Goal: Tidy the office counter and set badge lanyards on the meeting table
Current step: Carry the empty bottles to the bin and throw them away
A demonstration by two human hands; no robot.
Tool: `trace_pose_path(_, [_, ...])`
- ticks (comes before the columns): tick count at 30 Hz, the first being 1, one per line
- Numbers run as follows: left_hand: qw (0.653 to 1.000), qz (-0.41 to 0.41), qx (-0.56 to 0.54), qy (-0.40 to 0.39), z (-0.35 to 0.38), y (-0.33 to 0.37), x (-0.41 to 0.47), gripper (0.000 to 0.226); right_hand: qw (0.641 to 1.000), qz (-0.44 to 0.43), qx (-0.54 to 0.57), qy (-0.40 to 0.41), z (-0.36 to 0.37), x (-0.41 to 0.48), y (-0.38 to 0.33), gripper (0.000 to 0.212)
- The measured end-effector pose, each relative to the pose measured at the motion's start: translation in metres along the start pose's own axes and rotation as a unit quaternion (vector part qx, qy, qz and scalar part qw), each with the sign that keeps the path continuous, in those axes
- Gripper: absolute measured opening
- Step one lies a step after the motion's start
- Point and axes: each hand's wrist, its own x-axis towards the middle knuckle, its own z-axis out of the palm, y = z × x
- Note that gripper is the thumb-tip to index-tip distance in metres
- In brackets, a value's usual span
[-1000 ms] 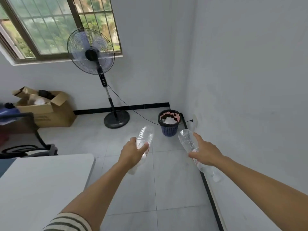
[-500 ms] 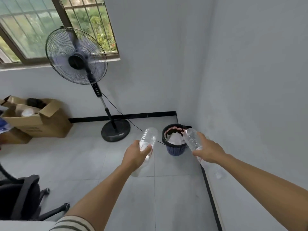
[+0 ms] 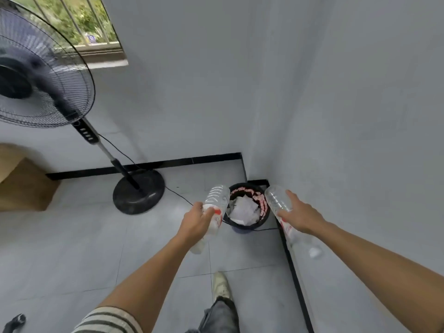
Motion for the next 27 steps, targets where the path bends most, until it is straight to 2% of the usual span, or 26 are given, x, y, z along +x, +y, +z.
trace_pose_path(2, [0.999, -0.008, 0.014, -0.036, 0.001, 0.014, 0.051, 0.061, 0.999, 0.034, 0.028, -0.02, -0.007, 0.04, -0.005, 0.072])
trace_pose_path(5, [0.997, -0.026, 0.024, -0.068, -0.001, 0.03, 0.116, 0.048, 0.994, 0.059, 0.086, -0.039, -0.017, 0.091, -0.019, 0.067])
trace_pose_path(7, [0.995, -0.058, 0.011, -0.084, 0.0, 0.04, 0.157, 0.055, 0.987, 0.077, 0.125, -0.062, -0.017, 0.124, -0.022, 0.066])
trace_pose_path(12, [0.985, -0.115, -0.013, -0.127, 0.023, 0.048, 0.237, 0.05, 0.967, 0.142, 0.19, -0.094, -0.007, 0.207, -0.012, 0.093])
trace_pose_path(16, [0.977, -0.173, -0.035, -0.123, 0.061, 0.029, 0.311, 0.056, 0.949, 0.189, 0.223, -0.12, 0.025, 0.295, 0.005, 0.073])
trace_pose_path(22, [0.974, -0.204, -0.044, -0.084, 0.131, -0.013, 0.404, 0.05, 0.927, 0.246, 0.25, -0.136, 0.091, 0.397, 0.032, 0.043])
trace_pose_path(27, [0.974, -0.208, 0.005, -0.085, 0.203, -0.079, 0.471, 0.05, 0.922, 0.272, 0.233, -0.147, 0.176, 0.469, 0.068, 0.056])
